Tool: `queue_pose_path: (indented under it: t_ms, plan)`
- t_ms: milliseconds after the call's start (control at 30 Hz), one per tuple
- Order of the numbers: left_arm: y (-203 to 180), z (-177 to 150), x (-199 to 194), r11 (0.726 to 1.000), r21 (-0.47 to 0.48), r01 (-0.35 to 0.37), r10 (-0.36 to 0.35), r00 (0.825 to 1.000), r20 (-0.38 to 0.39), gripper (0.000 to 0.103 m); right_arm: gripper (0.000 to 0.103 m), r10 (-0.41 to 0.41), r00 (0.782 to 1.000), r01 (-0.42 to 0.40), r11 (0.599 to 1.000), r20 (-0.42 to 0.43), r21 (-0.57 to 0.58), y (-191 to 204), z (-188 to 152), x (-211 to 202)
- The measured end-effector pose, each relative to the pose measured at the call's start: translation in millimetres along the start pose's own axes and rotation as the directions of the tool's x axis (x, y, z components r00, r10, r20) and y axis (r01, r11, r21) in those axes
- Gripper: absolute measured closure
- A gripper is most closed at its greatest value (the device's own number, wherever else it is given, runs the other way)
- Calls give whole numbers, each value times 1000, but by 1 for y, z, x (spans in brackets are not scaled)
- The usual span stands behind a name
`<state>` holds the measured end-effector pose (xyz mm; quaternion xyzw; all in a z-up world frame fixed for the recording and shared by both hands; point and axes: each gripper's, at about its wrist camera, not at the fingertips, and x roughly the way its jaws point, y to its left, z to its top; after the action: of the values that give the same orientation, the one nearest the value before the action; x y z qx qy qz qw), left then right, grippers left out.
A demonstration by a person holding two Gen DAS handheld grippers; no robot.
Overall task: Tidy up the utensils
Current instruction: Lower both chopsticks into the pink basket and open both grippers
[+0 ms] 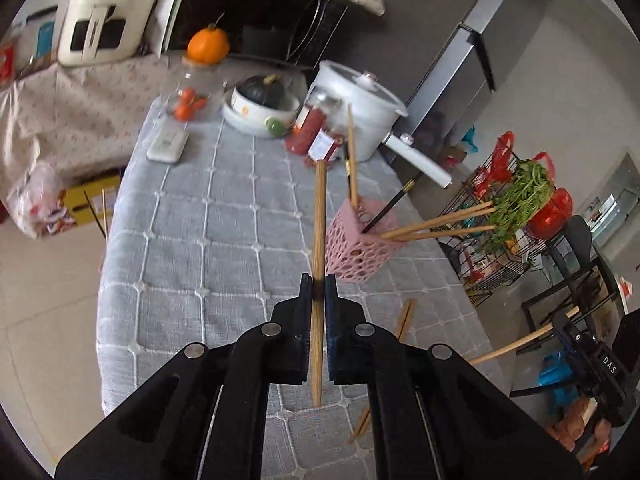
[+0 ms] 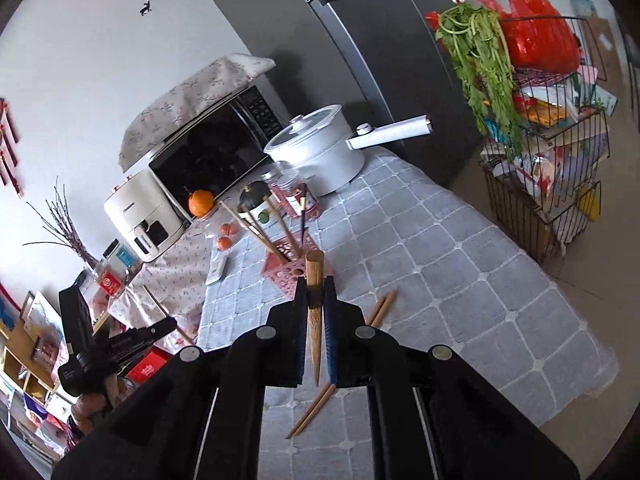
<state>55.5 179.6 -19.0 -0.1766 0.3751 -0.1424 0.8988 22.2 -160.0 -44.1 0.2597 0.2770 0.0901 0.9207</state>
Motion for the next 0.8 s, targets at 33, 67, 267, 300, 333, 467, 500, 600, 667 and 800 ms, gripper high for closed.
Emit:
queue_pose_path:
  t_ms: [33, 67, 267, 300, 333, 467, 500, 600, 667, 800]
  plan:
    - [2, 7, 1, 1000, 11, -2, 2, 1000, 8, 98, 95, 3, 1000, -3, 1000, -8, 4, 2, 2, -2]
    - [-3, 13, -6, 1000, 30, -3, 3, 1000, 20, 98, 95, 5, 1000, -5, 1000, -15, 7, 3, 5, -5]
    - [-27, 60, -32, 996, 88, 5, -16, 993, 117, 98, 95, 61, 998, -60, 996, -19, 72, 16, 40, -24]
    - [-32, 66, -34, 995, 99, 4, -17, 991, 131, 98, 95, 69, 998, -68, 995, -12, 72, 19, 45, -27]
    - [-39, 74, -36, 994, 111, 4, -20, 989, 146, 98, 95, 83, 997, -83, 994, 2, 74, 23, 57, -34]
    - [-62, 104, -35, 990, 141, 10, -37, 981, 192, 98, 95, 144, 988, -149, 985, 59, 87, 38, 93, -54]
    - [-69, 111, -31, 988, 152, 10, -40, 979, 201, 98, 95, 157, 985, -163, 983, 71, 88, 41, 101, -58]
    - [-88, 124, -15, 983, 184, -9, -33, 974, 224, 98, 95, 180, 977, -191, 977, 111, 96, 48, 124, -65]
    - [-99, 129, 1, 978, 206, -35, -14, 973, 230, 98, 95, 172, 975, -185, 979, 140, 86, 54, 137, -67]
    - [-108, 132, 35, 969, 237, -69, 16, 976, 219, 98, 95, 148, 977, -160, 985, 155, 69, 61, 156, -56]
